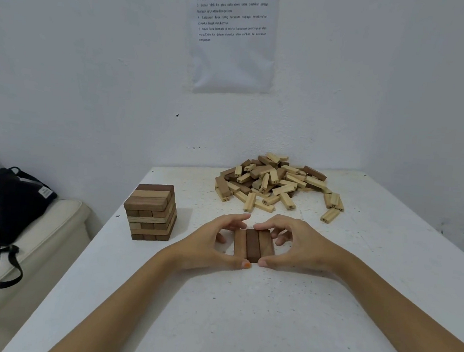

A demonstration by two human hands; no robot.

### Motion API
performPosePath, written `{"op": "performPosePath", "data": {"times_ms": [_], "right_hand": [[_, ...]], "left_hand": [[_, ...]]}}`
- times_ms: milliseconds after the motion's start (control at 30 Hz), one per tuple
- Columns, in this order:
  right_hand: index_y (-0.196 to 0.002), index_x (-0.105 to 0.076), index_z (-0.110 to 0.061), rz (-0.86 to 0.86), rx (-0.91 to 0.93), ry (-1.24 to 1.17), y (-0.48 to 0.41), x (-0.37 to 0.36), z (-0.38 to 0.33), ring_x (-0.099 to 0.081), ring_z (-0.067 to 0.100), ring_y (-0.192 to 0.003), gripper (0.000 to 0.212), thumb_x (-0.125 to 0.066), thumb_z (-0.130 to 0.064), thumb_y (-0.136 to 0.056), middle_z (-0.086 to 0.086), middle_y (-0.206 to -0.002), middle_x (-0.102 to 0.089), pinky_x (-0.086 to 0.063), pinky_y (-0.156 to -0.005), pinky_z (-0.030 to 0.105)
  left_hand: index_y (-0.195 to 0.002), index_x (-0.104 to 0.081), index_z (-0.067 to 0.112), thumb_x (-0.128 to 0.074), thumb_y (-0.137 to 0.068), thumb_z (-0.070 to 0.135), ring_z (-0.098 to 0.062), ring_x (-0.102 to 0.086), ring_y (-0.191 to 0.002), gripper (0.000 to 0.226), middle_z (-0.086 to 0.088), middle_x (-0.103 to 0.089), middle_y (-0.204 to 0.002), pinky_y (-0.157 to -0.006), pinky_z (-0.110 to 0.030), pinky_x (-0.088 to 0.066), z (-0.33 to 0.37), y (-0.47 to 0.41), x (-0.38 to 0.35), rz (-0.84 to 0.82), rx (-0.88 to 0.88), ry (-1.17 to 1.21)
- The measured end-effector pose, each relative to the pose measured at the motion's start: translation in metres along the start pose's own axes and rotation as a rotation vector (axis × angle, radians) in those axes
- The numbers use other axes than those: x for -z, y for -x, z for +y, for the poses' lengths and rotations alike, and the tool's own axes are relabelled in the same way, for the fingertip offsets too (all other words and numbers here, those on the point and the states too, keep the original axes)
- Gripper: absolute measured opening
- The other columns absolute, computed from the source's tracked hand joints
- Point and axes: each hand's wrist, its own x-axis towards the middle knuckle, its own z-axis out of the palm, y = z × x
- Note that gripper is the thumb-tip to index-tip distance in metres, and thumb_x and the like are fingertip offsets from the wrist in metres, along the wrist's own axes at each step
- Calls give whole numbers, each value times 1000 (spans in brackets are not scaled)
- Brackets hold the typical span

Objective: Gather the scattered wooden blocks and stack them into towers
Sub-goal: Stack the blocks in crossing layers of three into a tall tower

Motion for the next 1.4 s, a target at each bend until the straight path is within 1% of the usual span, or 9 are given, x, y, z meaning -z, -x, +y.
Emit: {"op": "performPosePath", "data": {"times_ms": [133,233,400,600,767,1033,1200,1333,1400], "right_hand": [[-123,-60,-42,2,16,10,-2,-2,3,-53,2,-105,66,-87,-46,-63,-23,-118,-56,-49,-87,22],[-122,-61,-43,15,25,2,-3,-3,6,-54,2,-109,69,-85,-56,-58,-24,-118,-58,-49,-92,25],[-122,-62,-43,38,36,6,-3,-6,7,-54,3,-109,73,-81,-62,-54,-23,-118,-58,-50,-94,27],[-121,-61,-43,56,47,23,-2,-5,4,-53,-2,-109,67,-87,-49,-60,-26,-118,-56,-48,-94,22],[-120,-61,-47,68,36,20,-2,-7,6,-54,2,-109,70,-84,-58,-54,-23,-120,-56,-50,-94,28],[-116,-59,-52,74,26,25,-1,-7,4,-53,1,-107,66,-88,-50,-57,-13,-122,-54,-49,-93,21],[-121,-60,-46,79,26,36,0,-7,2,-52,-1,-106,68,-88,-46,-59,-11,-123,-52,-46,-90,14],[-119,-60,-49,80,20,39,0,-8,2,-53,1,-107,67,-88,-51,-58,-14,-123,-52,-49,-93,21],[-119,-60,-49,82,22,38,1,-8,0,-53,0,-107,67,-88,-50,-58,-14,-123,-52,-48,-92,19]], "left_hand": [[-140,-43,30,-86,-67,26,8,-49,-117,85,16,-58,-125,-84,-9,-40,-2,-2,2,48,3,34],[-139,-44,31,-87,-66,26,7,-50,-117,85,17,-60,-123,-83,-10,-41,-3,-3,2,57,-2,42],[-138,-46,33,-87,-66,28,6,-49,-117,83,19,-60,-122,-84,-12,-41,-4,-3,1,68,-1,39],[-137,-48,33,-88,-65,30,4,-50,-117,83,17,-60,-122,-86,-17,-42,-4,-2,1,78,2,46],[-137,-48,32,-87,-65,28,6,-49,-117,82,17,-60,-123,-86,-18,-43,-3,-2,1,78,2,41],[-137,-48,34,-88,-64,32,4,-50,-117,82,17,-59,-124,-86,-17,-42,-4,-2,1,75,12,44],[-137,-48,33,-88,-65,29,5,-49,-117,82,17,-60,-123,-85,-16,-41,-3,-1,1,74,14,46],[-136,-49,34,-88,-65,30,7,-48,-118,81,18,-59,-123,-87,-15,-39,-2,-1,0,88,9,20],[-136,-49,35,-88,-65,30,9,-47,-118,81,20,-59,-123,-90,-13,-36,-1,0,0,85,10,2]]}}
